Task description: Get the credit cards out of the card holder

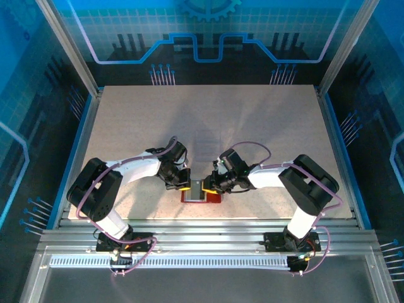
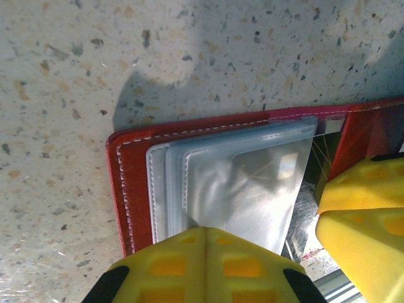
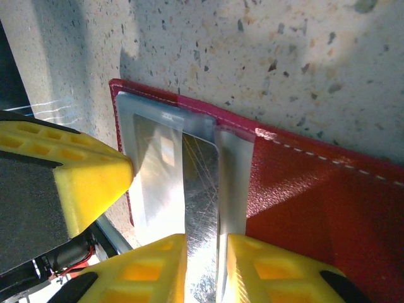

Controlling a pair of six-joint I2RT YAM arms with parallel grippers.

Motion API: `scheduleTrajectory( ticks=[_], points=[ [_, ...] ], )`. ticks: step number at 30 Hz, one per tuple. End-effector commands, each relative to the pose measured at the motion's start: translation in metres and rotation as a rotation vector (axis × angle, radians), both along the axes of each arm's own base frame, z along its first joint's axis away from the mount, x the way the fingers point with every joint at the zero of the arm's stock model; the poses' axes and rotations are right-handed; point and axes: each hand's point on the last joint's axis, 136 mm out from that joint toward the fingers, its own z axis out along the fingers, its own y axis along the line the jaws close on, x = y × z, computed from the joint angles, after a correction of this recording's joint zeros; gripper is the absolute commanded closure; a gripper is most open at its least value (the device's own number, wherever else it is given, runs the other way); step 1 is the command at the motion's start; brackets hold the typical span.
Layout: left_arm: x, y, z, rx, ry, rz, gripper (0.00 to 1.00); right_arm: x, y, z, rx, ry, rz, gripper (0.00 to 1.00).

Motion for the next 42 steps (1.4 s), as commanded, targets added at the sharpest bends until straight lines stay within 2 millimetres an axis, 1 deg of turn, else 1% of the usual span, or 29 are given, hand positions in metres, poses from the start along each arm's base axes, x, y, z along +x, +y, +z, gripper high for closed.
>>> scheduleTrajectory(
  ticks=[1,11,17,23,34,42],
  points=[
    [-0.0092,0.0096,-0.0107,0.059,0.024,-0.023,0.98,0.0009,-0.0023,-0.0043,0.013,0.014,0.000,0.79],
    [-0.0102,0.0100,-0.0112,0.060,0.027,-0.017,0.98,0.0006,-0.0008,-0.0073,0.028,0.024,0.000,0.83],
    [-0.0112,0.0102,-0.0123,0.061,0.031,-0.017,0.98,-0.0012,-0.0023,-0.0133,0.020,0.040,-0.005,0.82],
    [-0.0108,0.0096,-0.0119,0.061,0.030,-0.017,0.99,-0.0011,-0.0032,-0.0132,0.026,0.036,-0.008,0.84],
    [-0.0119,0.0109,-0.0118,0.067,0.029,-0.015,0.99,-0.0002,-0.0051,-0.0109,0.026,0.025,-0.014,0.92],
    [-0.0123,0.0116,-0.0119,0.069,0.029,-0.012,0.99,0.0008,-0.0086,-0.0096,0.023,0.020,-0.020,0.93]
  ],
)
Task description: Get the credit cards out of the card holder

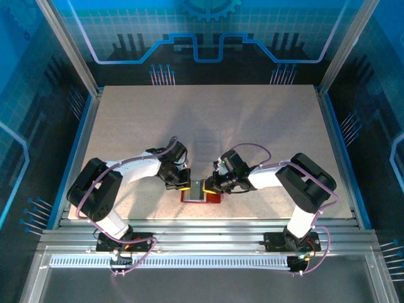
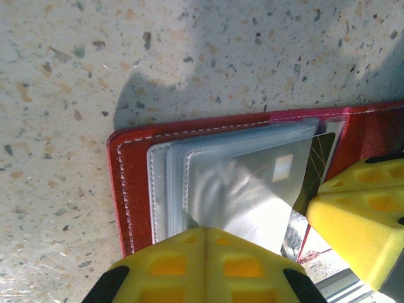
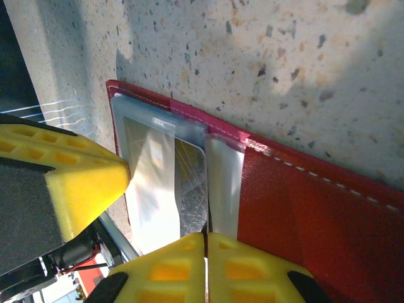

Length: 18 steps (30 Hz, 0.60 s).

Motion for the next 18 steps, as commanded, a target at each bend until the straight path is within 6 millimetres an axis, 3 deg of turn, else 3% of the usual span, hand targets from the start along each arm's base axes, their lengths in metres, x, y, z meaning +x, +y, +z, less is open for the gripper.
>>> scheduleTrajectory(
  ticks=[1,18],
  points=[
    [-0.013,0.011,-0.011,0.059,0.034,-0.012,0.99,-0.001,-0.009,-0.004,-0.012,0.010,-0.015,0.93],
    [-0.015,0.012,-0.012,0.057,0.036,-0.007,0.99,-0.004,-0.032,0.004,-0.059,0.002,-0.018,0.96]
  ],
)
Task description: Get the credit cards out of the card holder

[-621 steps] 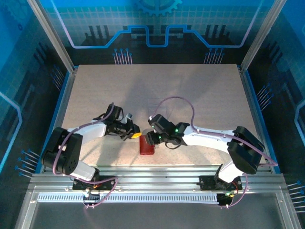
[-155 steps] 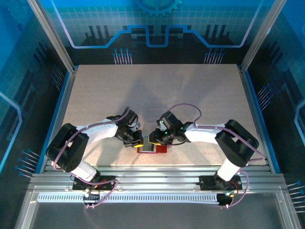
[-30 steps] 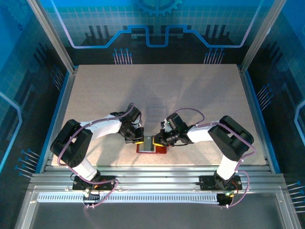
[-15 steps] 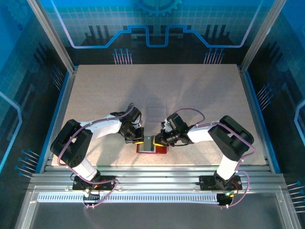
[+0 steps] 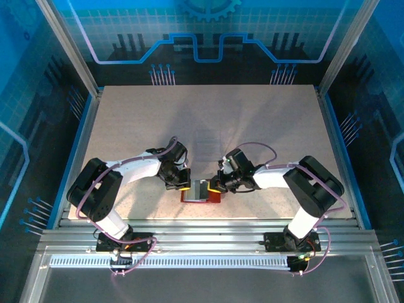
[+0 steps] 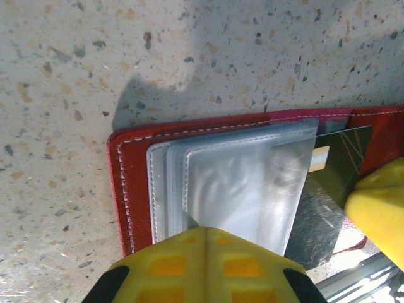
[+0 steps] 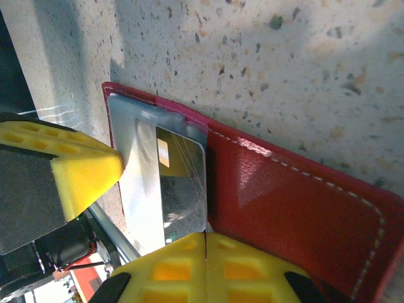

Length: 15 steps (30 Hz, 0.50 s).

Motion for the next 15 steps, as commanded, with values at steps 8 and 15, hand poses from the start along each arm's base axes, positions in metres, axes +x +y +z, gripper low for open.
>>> scheduleTrajectory(
  ticks=[8,15],
  points=[
    [-0.013,0.011,-0.010,0.054,0.032,-0.006,0.99,-0.003,-0.006,0.008,0.035,-0.005,-0.002,0.93],
    [-0.013,0.010,-0.010,0.053,0.032,-0.007,0.99,0.000,0.013,0.012,0.205,0.031,-0.021,0.88]
  ],
)
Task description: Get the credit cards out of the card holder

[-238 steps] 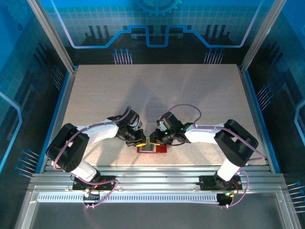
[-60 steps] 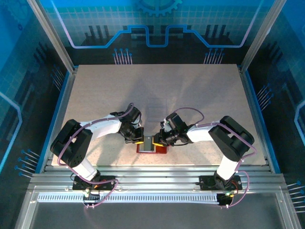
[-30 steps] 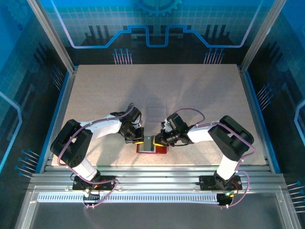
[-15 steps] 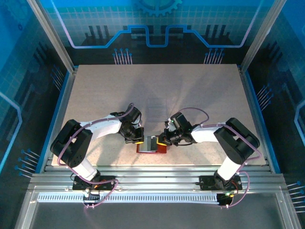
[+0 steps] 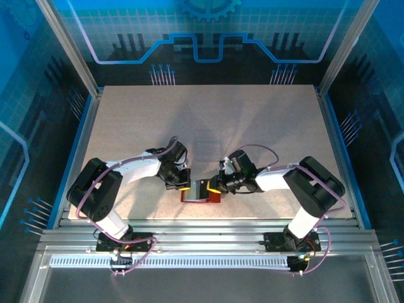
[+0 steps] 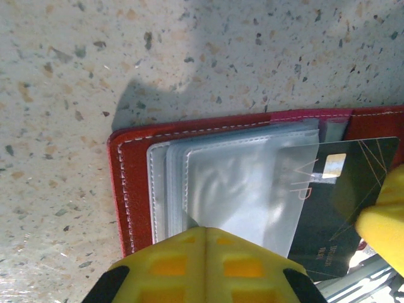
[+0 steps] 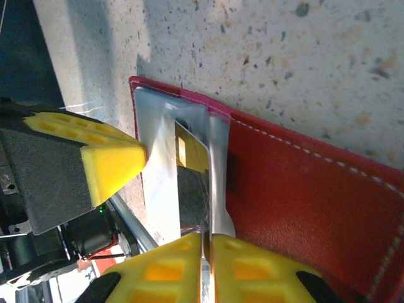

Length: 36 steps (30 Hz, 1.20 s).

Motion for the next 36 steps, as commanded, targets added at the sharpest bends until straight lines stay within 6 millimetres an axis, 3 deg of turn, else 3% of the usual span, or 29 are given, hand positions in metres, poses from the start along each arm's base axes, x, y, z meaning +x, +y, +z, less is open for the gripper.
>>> scheduleTrajectory(
  ticks=[1,11,19,28,36],
  points=[
    [-0.013,0.011,-0.009,0.053,0.031,-0.006,0.98,0.003,0.009,0.006,0.106,0.018,-0.012,0.88],
    [-0.014,0.012,-0.011,0.058,0.035,-0.005,0.99,0.001,0.002,-0.001,0.056,0.013,-0.017,0.94],
    [-0.013,0.011,-0.009,0.057,0.032,-0.006,0.99,-0.001,-0.023,0.003,-0.053,-0.005,-0.027,0.97],
    [-0.011,0.010,-0.005,0.052,0.023,-0.004,0.98,-0.001,-0.040,0.032,-0.130,-0.058,-0.008,0.98],
    [-0.005,0.000,0.009,-0.002,0.005,0.002,0.93,0.002,-0.044,0.072,-0.160,-0.141,0.030,1.00]
  ],
)
